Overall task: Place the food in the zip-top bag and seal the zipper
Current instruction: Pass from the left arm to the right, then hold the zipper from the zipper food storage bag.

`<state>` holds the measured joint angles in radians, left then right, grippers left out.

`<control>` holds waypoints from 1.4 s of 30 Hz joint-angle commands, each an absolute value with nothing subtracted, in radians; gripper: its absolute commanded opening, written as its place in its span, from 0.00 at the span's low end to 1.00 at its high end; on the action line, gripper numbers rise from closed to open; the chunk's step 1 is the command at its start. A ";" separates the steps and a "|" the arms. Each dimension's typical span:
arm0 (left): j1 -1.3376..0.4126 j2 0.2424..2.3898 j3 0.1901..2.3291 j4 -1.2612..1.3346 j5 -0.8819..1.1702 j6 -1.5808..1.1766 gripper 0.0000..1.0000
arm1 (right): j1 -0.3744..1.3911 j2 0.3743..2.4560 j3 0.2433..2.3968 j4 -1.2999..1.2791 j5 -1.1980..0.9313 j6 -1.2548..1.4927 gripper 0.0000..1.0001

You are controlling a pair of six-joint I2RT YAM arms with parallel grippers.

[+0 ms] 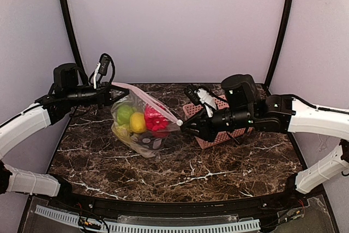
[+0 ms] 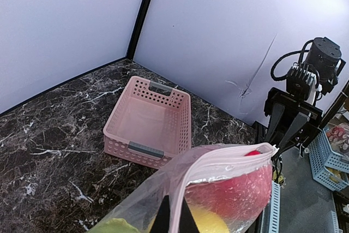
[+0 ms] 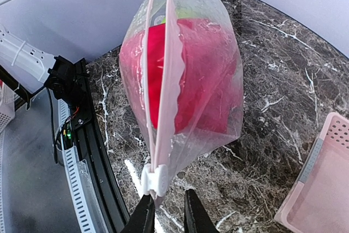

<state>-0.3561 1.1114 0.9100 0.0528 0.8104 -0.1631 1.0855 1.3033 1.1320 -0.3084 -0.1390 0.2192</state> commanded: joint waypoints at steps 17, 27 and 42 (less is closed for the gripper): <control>-0.407 1.059 1.222 -0.261 0.580 0.137 0.95 | 1.083 1.348 1.201 -0.265 -0.154 0.126 0.00; -0.798 1.270 1.444 -0.497 0.453 0.274 0.94 | 1.080 1.365 1.254 -0.257 -0.157 0.114 0.00; -0.963 1.418 1.530 -0.571 0.344 0.232 0.68 | 1.080 1.341 1.276 -0.250 -0.162 0.160 0.00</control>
